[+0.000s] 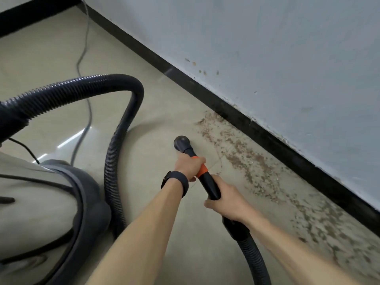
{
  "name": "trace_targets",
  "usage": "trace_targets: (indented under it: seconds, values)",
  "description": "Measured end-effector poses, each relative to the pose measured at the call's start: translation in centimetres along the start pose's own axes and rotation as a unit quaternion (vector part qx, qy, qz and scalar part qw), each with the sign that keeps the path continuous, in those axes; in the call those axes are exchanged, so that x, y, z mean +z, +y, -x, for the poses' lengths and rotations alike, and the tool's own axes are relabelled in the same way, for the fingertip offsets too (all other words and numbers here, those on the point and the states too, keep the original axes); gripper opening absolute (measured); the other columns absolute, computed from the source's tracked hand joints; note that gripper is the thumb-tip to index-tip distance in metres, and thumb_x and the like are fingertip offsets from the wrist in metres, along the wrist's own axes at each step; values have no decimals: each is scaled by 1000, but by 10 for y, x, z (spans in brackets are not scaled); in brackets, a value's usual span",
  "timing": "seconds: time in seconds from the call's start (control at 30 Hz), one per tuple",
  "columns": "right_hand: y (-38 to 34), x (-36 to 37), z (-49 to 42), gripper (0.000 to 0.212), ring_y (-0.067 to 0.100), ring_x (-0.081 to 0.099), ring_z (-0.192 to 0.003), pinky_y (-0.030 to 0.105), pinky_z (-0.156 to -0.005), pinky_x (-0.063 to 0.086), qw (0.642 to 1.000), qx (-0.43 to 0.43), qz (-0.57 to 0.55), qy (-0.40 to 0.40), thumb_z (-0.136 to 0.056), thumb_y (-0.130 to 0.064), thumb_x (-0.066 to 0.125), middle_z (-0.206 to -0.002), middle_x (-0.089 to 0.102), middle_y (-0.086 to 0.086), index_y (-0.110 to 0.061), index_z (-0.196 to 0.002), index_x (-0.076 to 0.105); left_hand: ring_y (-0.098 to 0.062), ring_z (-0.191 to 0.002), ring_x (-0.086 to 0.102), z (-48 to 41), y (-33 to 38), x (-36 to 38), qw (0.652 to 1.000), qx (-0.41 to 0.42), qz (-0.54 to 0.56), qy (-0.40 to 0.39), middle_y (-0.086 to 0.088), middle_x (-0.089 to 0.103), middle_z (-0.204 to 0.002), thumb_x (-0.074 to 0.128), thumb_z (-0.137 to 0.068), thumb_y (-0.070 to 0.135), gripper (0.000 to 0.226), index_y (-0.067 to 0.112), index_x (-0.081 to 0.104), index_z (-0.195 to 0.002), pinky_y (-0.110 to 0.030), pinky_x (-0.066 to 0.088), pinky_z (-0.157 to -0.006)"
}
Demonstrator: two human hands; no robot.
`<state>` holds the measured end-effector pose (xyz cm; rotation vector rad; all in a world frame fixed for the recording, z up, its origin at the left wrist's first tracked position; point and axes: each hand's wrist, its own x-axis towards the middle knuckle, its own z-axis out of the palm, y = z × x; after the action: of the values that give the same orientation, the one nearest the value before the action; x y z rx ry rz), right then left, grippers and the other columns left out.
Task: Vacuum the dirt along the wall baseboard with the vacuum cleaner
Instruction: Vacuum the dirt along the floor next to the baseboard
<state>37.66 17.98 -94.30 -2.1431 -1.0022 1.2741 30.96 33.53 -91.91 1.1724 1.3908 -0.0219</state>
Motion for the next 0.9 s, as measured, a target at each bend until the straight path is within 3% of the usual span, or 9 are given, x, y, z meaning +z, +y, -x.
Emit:
trace_targets:
  seconds: [0.07, 0.17, 0.27, 0.33, 0.47, 0.63, 0.9]
  values:
    - [7, 4, 9, 56, 10, 70, -80, 36, -75, 58, 1000, -10, -13, -27, -69, -41, 78, -89, 74, -8, -41, -118, 50, -27, -86, 63, -7, -9, -5, 997, 6, 68, 34, -11, 60, -99, 70, -87, 21, 21, 13, 52, -94, -45, 60, -74]
    - [20, -2, 20, 47, 18, 72, -78, 45, -79, 59, 997, 5, 31, -65, -60, -51, 80, -84, 76, -2, -26, -93, 60, -28, -86, 63, -13, -15, -18, 988, 18, 147, 29, -11, 60, -100, 68, -90, 18, 22, 7, 58, -105, -43, 59, -74]
    - [18, -16, 19, 44, 19, 70, -68, 40, -67, 58, 997, 8, 47, -56, -59, -56, 81, -74, 72, 0, -28, -86, 58, -35, -92, 67, -15, -16, -23, 972, 23, 232, 38, -12, 59, -96, 66, -93, 18, 19, 5, 57, -103, -49, 58, -86]
    - [9, -18, 16, 40, 14, 61, -66, 34, -58, 46, 997, -11, 76, 6, -63, -55, 76, -74, 63, -6, -34, -85, 50, -29, -77, 70, -12, -12, -19, 958, 32, 281, 52, -8, 59, -90, 65, -94, 21, 18, 7, 55, -100, -44, 60, -79]
    - [-6, -1, 7, 39, 17, 57, -66, 35, -51, 40, 990, -15, 124, 61, -65, -50, 65, -78, 59, -4, -34, -88, 39, -21, -63, 71, -6, -8, 3, 972, 24, 226, 55, -9, 60, -96, 67, -90, 14, 36, 9, 44, -116, -37, 60, -63]
    - [-14, 5, 5, 40, 18, 58, -65, 32, -50, 38, 996, -3, 79, 42, -59, -51, 63, -79, 61, -1, -32, -84, 40, -22, -48, 58, -3, -13, 16, 963, 6, 246, 108, -9, 56, -79, 62, -90, 12, 29, 12, 42, -111, -37, 60, -58]
    - [4, 27, 20, 40, 17, 55, -58, 29, -47, 39, 998, 14, 45, 52, -56, -51, 64, -72, 60, -3, -35, -83, 40, -15, -39, 57, -12, -28, 14, 958, 23, 259, 124, -9, 59, -90, 66, -86, 16, 35, 12, 44, -114, -28, 52, -49]
